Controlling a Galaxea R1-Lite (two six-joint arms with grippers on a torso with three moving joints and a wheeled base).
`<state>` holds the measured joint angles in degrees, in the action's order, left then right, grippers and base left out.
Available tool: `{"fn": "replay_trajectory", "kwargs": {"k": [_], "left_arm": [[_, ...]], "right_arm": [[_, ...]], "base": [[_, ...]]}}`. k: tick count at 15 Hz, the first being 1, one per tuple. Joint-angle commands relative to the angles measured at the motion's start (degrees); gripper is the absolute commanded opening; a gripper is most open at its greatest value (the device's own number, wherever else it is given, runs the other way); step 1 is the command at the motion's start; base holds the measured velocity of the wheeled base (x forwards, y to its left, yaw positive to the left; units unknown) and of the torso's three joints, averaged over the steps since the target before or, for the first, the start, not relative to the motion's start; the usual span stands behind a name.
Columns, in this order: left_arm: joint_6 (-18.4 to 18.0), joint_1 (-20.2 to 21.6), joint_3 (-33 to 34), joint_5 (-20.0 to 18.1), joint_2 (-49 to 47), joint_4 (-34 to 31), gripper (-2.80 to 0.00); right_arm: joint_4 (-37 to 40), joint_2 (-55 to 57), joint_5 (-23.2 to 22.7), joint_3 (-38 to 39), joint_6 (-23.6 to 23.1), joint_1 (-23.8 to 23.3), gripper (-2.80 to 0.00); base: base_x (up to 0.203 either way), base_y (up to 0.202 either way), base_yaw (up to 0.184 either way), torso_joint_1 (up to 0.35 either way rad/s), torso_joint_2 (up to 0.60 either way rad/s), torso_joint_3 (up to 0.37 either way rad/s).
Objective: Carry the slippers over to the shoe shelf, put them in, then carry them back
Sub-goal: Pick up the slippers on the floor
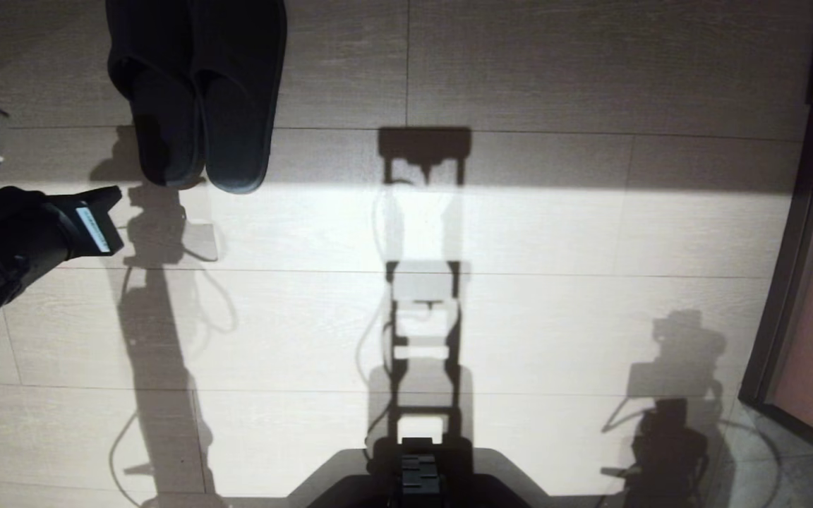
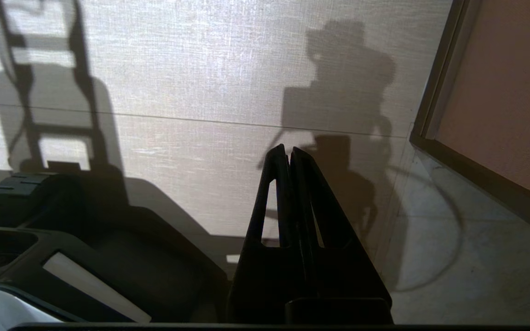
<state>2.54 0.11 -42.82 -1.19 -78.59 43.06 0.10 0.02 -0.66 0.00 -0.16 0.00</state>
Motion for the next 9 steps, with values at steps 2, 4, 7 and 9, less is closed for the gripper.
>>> {"fn": "replay_trajectory", "kwargs": {"k": [2, 4, 7, 9], "left_arm": [[-0.11, -2.27, -5.33, 3.42, -7.68, 4.15, -2.80], [-1.00, -3.43, -5.89, 7.50, -7.99, 9.65, -2.80], [-1.50, -3.19, -7.18, 8.82, -8.07, 11.35, -2.80], [-1.57, -3.18, -7.13, 9.37, -8.31, 11.41, -2.80]], "right_arm": [[-0.01, -0.11, 0.04, 0.00, -0.02, 0.09, -2.80], [-0.01, -0.11, -0.04, 0.00, -0.02, 0.00, -2.80], [-0.01, -0.10, 0.04, 0.00, -0.02, 0.09, -2.80], [-0.01, -0.11, 0.04, 0.00, -0.02, 0.00, -2.80]], "base": [[0.000, 0.000, 0.000, 0.000, 0.00, 0.000], [0.000, 0.000, 0.000, 0.000, 0.00, 0.000], [0.000, 0.000, 0.000, 0.000, 0.00, 0.000], [0.000, 0.000, 0.000, 0.000, 0.00, 0.000]]}}
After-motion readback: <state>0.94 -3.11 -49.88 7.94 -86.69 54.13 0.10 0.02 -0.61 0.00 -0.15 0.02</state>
